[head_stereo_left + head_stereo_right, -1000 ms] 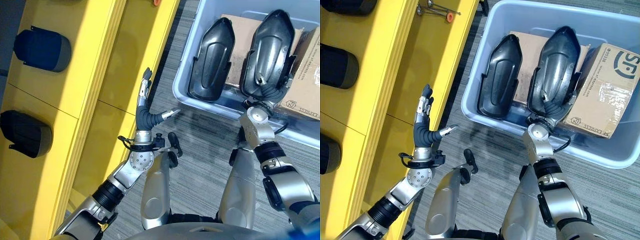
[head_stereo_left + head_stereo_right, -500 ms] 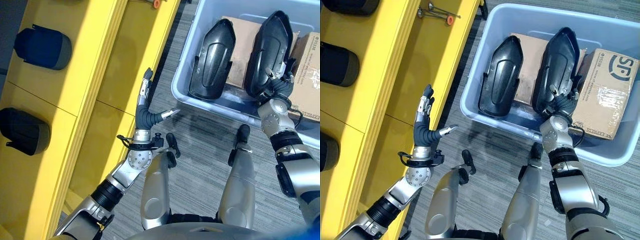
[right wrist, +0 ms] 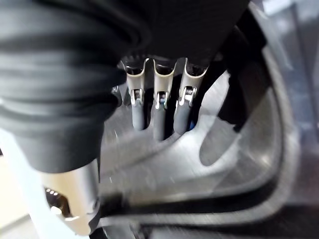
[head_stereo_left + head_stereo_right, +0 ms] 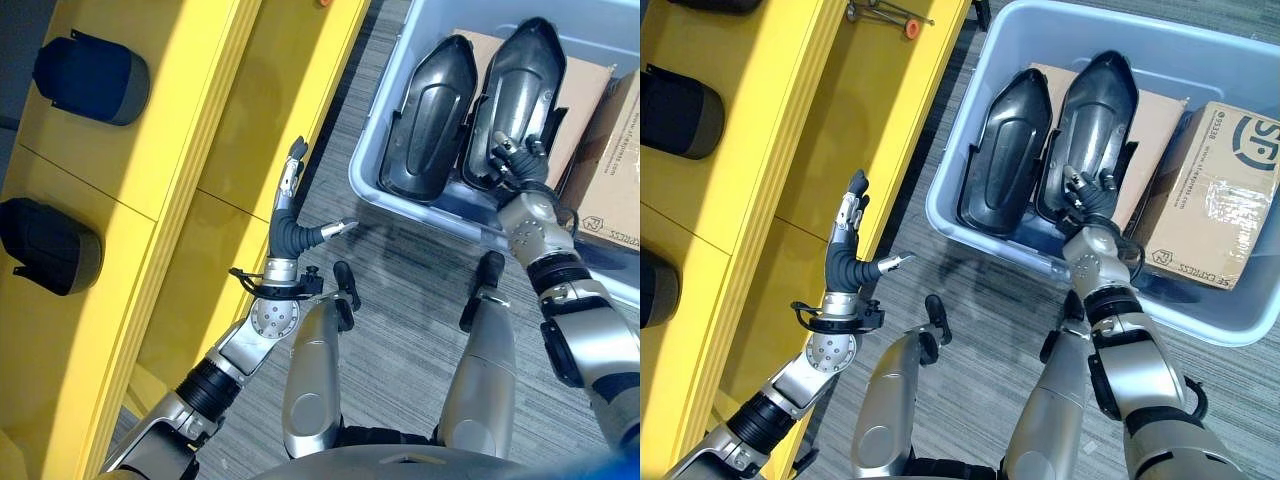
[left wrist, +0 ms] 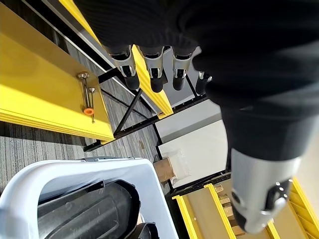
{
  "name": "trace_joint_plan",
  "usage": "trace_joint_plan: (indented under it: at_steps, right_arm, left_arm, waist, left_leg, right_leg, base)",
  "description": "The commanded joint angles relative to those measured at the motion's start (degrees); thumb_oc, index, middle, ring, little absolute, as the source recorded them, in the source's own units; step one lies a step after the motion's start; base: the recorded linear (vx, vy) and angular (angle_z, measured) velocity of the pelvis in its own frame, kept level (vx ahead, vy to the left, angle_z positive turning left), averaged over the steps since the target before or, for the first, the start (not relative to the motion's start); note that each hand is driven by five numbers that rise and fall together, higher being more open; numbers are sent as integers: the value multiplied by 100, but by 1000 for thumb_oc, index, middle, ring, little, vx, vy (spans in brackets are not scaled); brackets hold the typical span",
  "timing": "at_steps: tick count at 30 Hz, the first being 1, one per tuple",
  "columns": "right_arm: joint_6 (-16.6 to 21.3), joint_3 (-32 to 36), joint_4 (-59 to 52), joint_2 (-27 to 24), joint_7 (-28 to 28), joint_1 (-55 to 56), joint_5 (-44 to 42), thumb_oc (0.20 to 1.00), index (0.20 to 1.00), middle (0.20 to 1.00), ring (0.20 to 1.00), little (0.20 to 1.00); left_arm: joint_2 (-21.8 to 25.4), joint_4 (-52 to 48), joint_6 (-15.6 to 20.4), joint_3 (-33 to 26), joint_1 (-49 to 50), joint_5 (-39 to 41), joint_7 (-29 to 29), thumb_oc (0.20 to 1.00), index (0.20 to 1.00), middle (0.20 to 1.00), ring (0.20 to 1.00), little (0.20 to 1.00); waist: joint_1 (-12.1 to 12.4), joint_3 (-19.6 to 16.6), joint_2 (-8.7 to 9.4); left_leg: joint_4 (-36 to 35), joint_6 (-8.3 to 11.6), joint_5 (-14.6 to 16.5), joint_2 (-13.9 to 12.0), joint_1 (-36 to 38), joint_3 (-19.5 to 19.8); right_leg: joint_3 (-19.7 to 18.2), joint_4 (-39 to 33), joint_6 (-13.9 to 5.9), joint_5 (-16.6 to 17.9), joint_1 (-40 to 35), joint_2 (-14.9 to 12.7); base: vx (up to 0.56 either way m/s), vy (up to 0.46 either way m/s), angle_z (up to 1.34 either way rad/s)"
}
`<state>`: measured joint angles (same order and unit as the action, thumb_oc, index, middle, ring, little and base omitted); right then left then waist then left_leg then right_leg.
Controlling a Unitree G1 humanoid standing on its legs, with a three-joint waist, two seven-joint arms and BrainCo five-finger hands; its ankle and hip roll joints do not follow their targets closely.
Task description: Move parts from the plastic box to the shelf.
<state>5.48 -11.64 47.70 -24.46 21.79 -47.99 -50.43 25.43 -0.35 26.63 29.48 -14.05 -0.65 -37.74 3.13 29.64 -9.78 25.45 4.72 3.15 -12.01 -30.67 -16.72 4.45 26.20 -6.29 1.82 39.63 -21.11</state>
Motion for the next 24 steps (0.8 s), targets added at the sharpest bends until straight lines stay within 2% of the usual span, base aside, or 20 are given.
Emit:
trace_joint_plan:
  at_steps: [1,2,3,4,5,7,10,14,15,17,21,24]
  right_arm:
    - [-49,-207,-308,222,229,161,391,1000,1000,1000,1000,1000]
    - [72,-230,-349,239,464,193,616,1000,1000,1000,1000,1000]
    - [72,-230,-349,239,464,193,616,1000,1000,1000,1000,1000]
    - [299,-230,-375,228,874,211,1095,1000,1000,1000,1000,1000]
    - [383,-224,-389,213,981,227,1249,1000,1000,1000,1000,1000]
    - [766,-191,-536,127,1487,275,2241,1000,1000,1000,1000,1000]
    - [965,-168,-914,30,1891,265,3265,1000,1000,1000,1000,1000]
    - [863,-249,-1519,-14,2409,235,4209,1000,1000,1000,1000,1000]
    - [815,-308,-1868,-62,2699,232,4767,1000,1000,1000,1000,1000]
    - [756,-383,-2337,-131,2838,225,5637,1000,1000,1000,1000,1000]
    - [776,-464,-2752,-205,3028,192,6141,1000,1000,1000,1000,1000]
    - [636,-459,-2981,-242,3157,228,6121,1000,1000,1000,1000,1000]
  left_arm:
    - [115,-779,279,-105,194,-39,-2,1000,1000,1000,1000,1000]
    - [92,-767,278,-111,202,-65,-4,1000,1000,1000,1000,1000]
    - [92,-767,278,-111,202,-65,-4,1000,1000,1000,1000,1000]
    - [73,-749,269,-113,205,-39,-16,1000,1000,1000,1000,1000]
    - [69,-740,277,-114,210,-41,-23,1000,1000,1000,1000,1000]
    - [54,-740,279,-82,220,-32,-80,1000,1000,1000,1000,1000]
    - [25,-786,221,-43,197,-48,-160,1000,1000,1000,1000,1000]
    - [-9,-820,204,35,192,-61,-277,1000,1000,1000,1000,1000]
    - [-25,-784,247,87,192,-47,-346,1000,1000,1000,1000,1000]
    - [-32,-735,324,141,195,-28,-401,1000,1000,1000,1000,1000]
    - [-44,-725,341,175,184,-42,-452,1000,1000,1000,1000,1000]
    - [-28,-706,355,170,183,-18,-487,1000,1000,1000,1000,1000]
  waist:
    - [97,15,-235]
    - [85,15,-234]
    - [85,15,-234]
    - [74,15,-235]
    - [68,15,-234]
    - [37,15,-244]
    - [-1,15,-264]
    - [-32,15,-307]
    - [-60,15,-327]
    - [-94,15,-355]
    - [-124,15,-378]
    - [-150,15,-385]
  left_leg:
    - [-49,-56,-48,115,-145,257]
    - [-63,-55,-52,111,-126,242]
    - [-63,-55,-52,111,-126,242]
    - [-58,-57,-45,110,-114,240]
    - [-55,-60,-41,111,-110,240]
    - [-33,-75,-26,118,-117,245]
    - [-47,-82,-26,139,-108,241]
    - [-67,-91,-26,162,-93,220]
    - [-78,-93,-29,166,-75,209]
    - [-105,-90,-31,171,-20,185]
    - [-141,-87,-37,174,26,154]
    - [-184,-71,-47,173,67,132]
  right_leg:
    - [204,872,75,-565,-66,-21]
    - [192,872,80,-565,-69,-14]
    - [192,872,80,-565,-69,-14]
    - [188,878,81,-567,-78,-17]
    - [187,876,80,-568,-84,-17]
    - [179,887,68,-566,-80,-19]
    - [161,857,47,-558,-93,-17]
    - [142,851,32,-563,-90,-28]
    - [120,848,26,-569,-94,-25]
    - [108,820,6,-565,-129,-37]
    - [99,789,-10,-564,-149,-41]
    - [95,761,-23,-567,-175,-43]
  base:
    - [0,0,0]
    - [0,0,0]
    - [8,32,0]
    - [0,0,0]
    - [15,37,0]
    - [12,39,0]
    - [8,42,0]
    - [7,47,-1]
    - [19,65,0]
    - [31,64,0]
    - [5,10,0]
    - [5,7,-2]
